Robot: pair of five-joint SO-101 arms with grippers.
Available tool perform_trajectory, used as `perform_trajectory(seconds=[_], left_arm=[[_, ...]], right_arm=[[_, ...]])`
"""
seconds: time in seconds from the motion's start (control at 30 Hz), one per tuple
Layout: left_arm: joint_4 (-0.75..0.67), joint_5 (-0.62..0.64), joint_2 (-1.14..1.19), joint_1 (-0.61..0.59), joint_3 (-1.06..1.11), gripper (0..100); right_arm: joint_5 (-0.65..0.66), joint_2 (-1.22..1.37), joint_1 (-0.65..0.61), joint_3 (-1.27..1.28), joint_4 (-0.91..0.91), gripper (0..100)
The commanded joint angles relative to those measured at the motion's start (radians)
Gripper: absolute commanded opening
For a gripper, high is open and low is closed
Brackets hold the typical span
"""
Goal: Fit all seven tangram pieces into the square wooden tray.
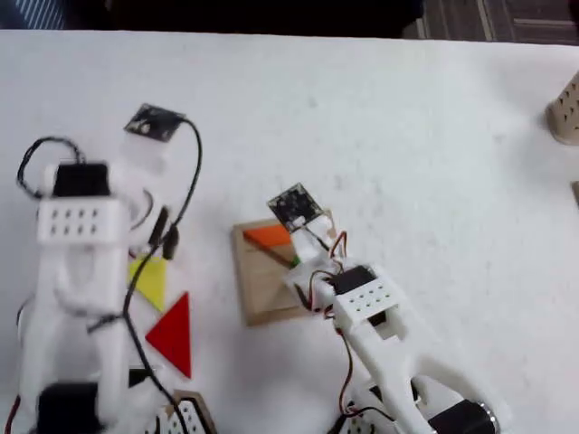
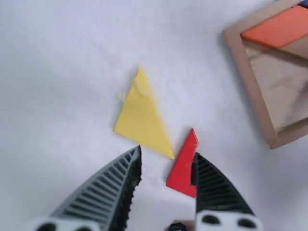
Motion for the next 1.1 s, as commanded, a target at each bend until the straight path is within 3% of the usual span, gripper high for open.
perform_trajectory(seconds=[0.0,0.1,0.27,0.33,0.53,0.67,0.73,0.8,1.07], left_arm=[[-0.081,0.014,-0.171,-0.065,0.084,5],[-0.078,0.023,-0.183,-0.111,0.094,17],[-0.058,0.146,-0.191,-0.214,0.094,53],[-0.041,0.147,-0.189,-0.254,0.080,58],[-0.006,0.066,-0.191,-0.268,0.021,41],[-0.012,-0.018,-0.185,-0.268,0.011,0],[-0.006,-0.008,-0.191,-0.266,0.009,7],[-0.026,0.005,-0.189,-0.271,0.008,1],[-0.026,0.009,-0.191,-0.266,0.018,2]], right_arm=[[0.014,-0.002,0.004,-0.005,-0.010,1.8],[0.014,-0.002,0.002,-0.005,-0.010,1.8],[0.014,-0.001,0.004,-0.005,-0.010,1.8],[0.014,-0.001,0.001,-0.005,-0.010,1.8],[0.014,-0.001,0.001,-0.003,-0.010,1.9],[0.014,-0.001,0.002,-0.003,-0.010,1.9],[0.014,-0.001,0.004,-0.003,-0.010,1.9],[0.014,-0.001,0.002,-0.003,-0.010,1.9],[0.014,-0.001,0.004,-0.003,-0.010,1.9]])
